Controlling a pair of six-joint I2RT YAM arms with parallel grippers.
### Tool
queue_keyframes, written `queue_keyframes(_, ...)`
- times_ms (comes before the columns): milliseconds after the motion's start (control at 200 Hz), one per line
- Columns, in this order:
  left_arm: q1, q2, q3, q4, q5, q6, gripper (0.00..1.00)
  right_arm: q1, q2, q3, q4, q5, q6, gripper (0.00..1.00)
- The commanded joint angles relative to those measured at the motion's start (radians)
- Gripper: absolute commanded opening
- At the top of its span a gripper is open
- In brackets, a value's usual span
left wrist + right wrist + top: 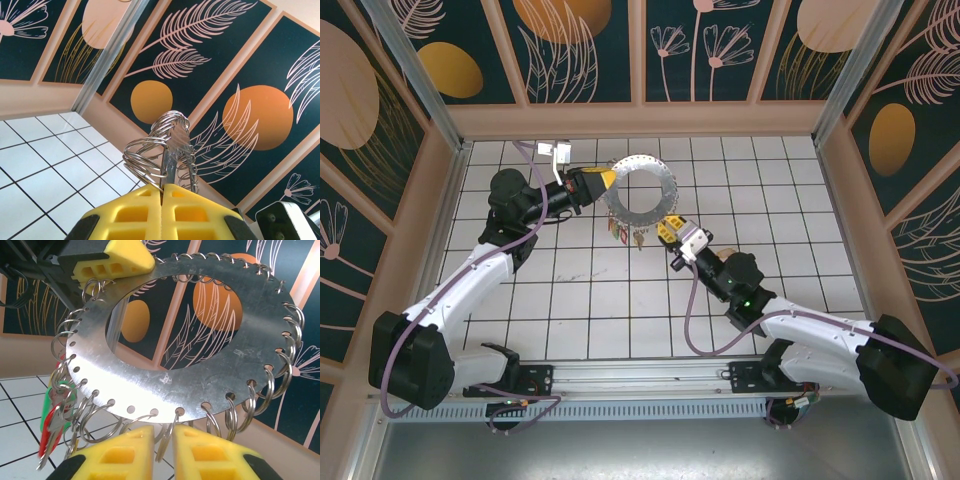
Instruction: Put the keys on the keyring
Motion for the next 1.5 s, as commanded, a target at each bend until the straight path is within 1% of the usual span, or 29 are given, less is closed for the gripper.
queue_keyframes(0,-0.006,0.0,0.037,0.039,0.0,-0.023,0.0,0.01,0.0,-0.021,0.069,0.031,-0.01,0.2)
queue_keyframes(40,-0.006,0.001,0.038,0.04,0.005,-0.024,0.0,0.011,-0.006,-0.028,0.072,0.031,-0.01,0.2)
queue_keyframes(75,-0.006,0.004,0.052,0.009,0.01,-0.009,0.0,0.009,-0.013,-0.032,0.065,0.025,-0.013,0.21)
queue_keyframes(130,-0.006,0.015,0.087,-0.091,0.027,0.048,0.0,0.008,-0.022,-0.034,0.029,0.013,-0.015,0.22)
queue_keyframes(220,-0.006,0.043,0.158,-0.2,0.089,0.112,0.0,0.006,-0.04,-0.054,0.005,0.013,-0.015,0.23)
queue_keyframes(360,-0.006,0.064,0.228,-0.342,0.116,0.208,0.0,0.006,-0.086,-0.097,-0.008,0.012,-0.008,0.25)
queue_keyframes(550,-0.006,0.126,0.314,-0.452,0.201,0.257,0.0,0.006,-0.173,-0.163,0.004,-0.005,0.006,0.26)
queue_keyframes(671,-0.006,0.147,0.355,-0.521,0.213,0.302,0.0,0.001,-0.219,-0.184,-0.025,-0.017,-0.007,0.26)
queue_keyframes(961,-0.006,0.166,0.371,-0.525,0.225,0.315,0.0,-0.017,-0.255,-0.197,-0.059,-0.058,-0.016,0.24)
queue_keyframes(1016,-0.006,0.167,0.373,-0.526,0.221,0.315,0.0,-0.021,-0.253,-0.195,-0.06,-0.065,-0.017,0.23)
queue_keyframes(1061,-0.006,0.163,0.369,-0.524,0.195,0.312,0.0,-0.023,-0.252,-0.195,-0.063,-0.07,-0.016,0.23)
queue_keyframes(1111,-0.005,0.154,0.352,-0.489,0.173,0.288,0.0,-0.026,-0.25,-0.194,-0.059,-0.071,-0.014,0.23)
queue_keyframes(1191,-0.006,0.147,0.325,-0.426,0.175,0.247,0.0,-0.031,-0.244,-0.195,-0.053,-0.07,-0.01,0.23)
queue_keyframes(1441,-0.006,0.142,0.303,-0.393,0.173,0.228,0.0,-0.045,-0.23,-0.177,-0.032,-0.099,0.016,0.22)
queue_keyframes(1456,-0.006,0.142,0.301,-0.388,0.173,0.224,0.0,-0.044,-0.227,-0.175,-0.031,-0.123,0.018,0.21)
queue_keyframes(1496,-0.006,0.143,0.298,-0.379,0.173,0.218,0.0,-0.044,-0.217,-0.166,-0.029,-0.137,0.021,0.2)
